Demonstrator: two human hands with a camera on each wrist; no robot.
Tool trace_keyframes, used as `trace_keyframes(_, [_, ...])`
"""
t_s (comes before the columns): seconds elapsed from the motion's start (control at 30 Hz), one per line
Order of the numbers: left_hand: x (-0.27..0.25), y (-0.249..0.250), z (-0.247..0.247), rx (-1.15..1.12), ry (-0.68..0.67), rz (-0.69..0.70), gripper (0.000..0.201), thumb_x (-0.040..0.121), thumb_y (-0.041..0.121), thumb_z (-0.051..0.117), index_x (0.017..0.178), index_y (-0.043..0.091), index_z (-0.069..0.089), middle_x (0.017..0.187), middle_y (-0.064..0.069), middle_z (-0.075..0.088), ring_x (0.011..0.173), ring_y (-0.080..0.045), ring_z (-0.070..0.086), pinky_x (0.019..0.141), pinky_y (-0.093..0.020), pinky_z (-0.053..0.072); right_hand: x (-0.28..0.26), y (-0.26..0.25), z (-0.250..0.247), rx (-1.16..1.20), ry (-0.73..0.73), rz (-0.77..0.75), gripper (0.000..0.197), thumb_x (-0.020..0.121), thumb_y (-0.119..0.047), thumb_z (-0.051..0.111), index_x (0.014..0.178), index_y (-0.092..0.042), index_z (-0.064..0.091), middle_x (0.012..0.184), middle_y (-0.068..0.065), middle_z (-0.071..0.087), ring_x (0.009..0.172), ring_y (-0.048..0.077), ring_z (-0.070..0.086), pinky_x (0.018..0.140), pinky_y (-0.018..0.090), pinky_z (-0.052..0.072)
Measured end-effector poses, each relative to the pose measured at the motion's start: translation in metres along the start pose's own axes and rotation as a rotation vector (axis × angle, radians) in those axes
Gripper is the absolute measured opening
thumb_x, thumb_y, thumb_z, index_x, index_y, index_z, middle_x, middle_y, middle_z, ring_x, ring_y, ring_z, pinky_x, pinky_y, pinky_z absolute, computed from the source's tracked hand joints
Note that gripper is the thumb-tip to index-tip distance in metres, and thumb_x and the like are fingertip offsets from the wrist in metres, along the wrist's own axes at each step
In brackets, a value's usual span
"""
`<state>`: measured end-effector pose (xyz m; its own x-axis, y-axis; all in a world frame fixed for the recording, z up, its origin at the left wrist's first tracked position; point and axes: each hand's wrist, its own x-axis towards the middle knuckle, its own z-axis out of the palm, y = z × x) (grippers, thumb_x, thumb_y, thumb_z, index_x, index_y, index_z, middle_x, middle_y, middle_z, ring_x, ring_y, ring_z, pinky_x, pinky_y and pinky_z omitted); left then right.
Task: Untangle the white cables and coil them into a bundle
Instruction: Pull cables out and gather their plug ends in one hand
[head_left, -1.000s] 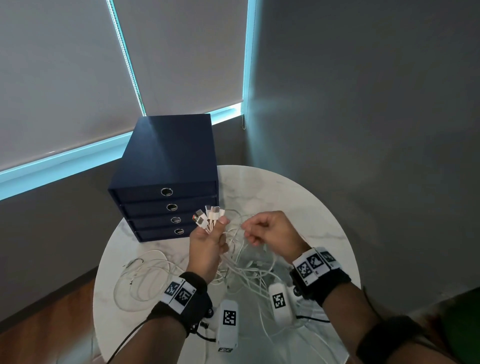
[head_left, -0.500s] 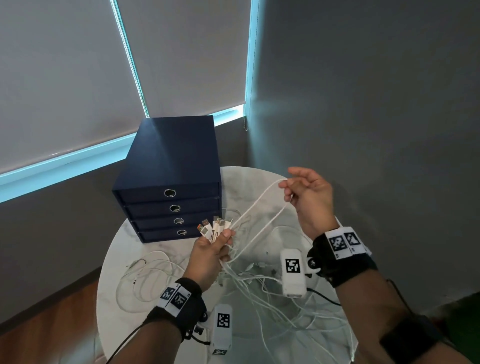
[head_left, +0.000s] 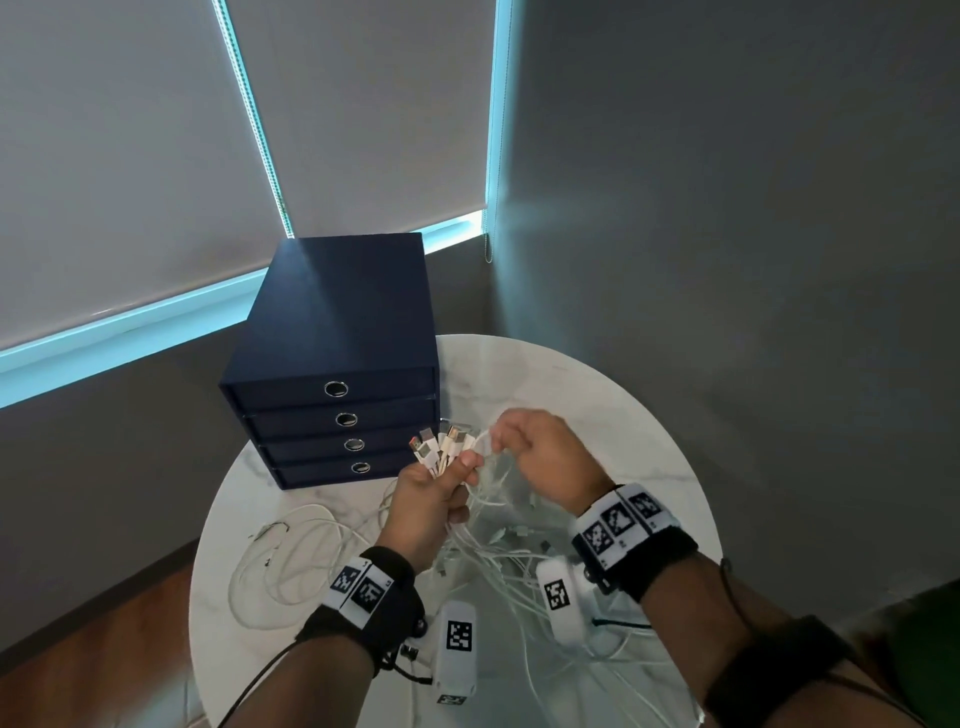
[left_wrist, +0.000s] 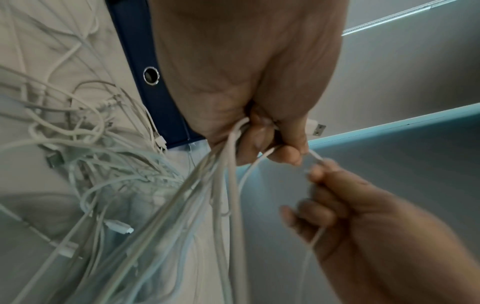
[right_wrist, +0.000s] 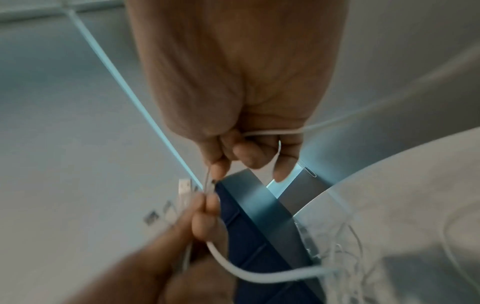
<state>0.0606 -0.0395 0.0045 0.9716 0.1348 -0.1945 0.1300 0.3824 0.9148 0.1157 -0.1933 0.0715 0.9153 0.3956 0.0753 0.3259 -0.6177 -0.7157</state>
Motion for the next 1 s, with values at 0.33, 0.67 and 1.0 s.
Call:
trace_keyframes(0.33, [-0.004, -0.004, -0.02, 0.064, 0.014, 0.015, 0.05, 0.085, 0.034, 0.071, 0.097, -0.014, 0.063, 0.076, -0.013, 0.034, 0.048, -0.011, 0.024, 0.046, -0.024, 0.026, 0.038, -0.01, -0.107, 0.725, 0.859, 0.117, 0.036, 0.094, -0.002, 0.042, 0.068, -0.022, 0.058, 0.072, -0.005, 0.058, 0.04, -0.001, 0.042, 0.05, 0.026, 0.04])
trace_keyframes(0.67, [0.004, 0.013, 0.008, 0.09, -0.002, 0.054, 0.019, 0.096, 0.013, 0.064, 0.08, 0.006, 0.07, 0.059, 0.004, 0.053, 0.045, -0.008, 0.027, 0.043, -0.021, 0.025, 0.01, 0.021, -0.062, -0.428, 0.193, -0.117, 0.052, 0.089, -0.021, 0.055, 0.14, -0.016, 0.046, 0.139, 0.007, 0.046, 0.129, 0.029, 0.042, 0.111, 0.039, 0.03])
trace_keyframes(1.0, [0.003, 0.006, -0.001, -0.023, -0.01, -0.007, 0.016, 0.095, 0.015, 0.064, 0.087, 0.004, 0.072, 0.062, 0.003, 0.047, 0.046, -0.007, 0.026, 0.045, -0.022, 0.021, 0.016, 0.0, -0.043, -0.053, 0.007, -0.136, 0.024, 0.099, -0.021, 0.05, 0.076, -0.022, 0.058, 0.068, -0.008, 0.059, 0.057, -0.001, 0.051, 0.064, 0.027, 0.045])
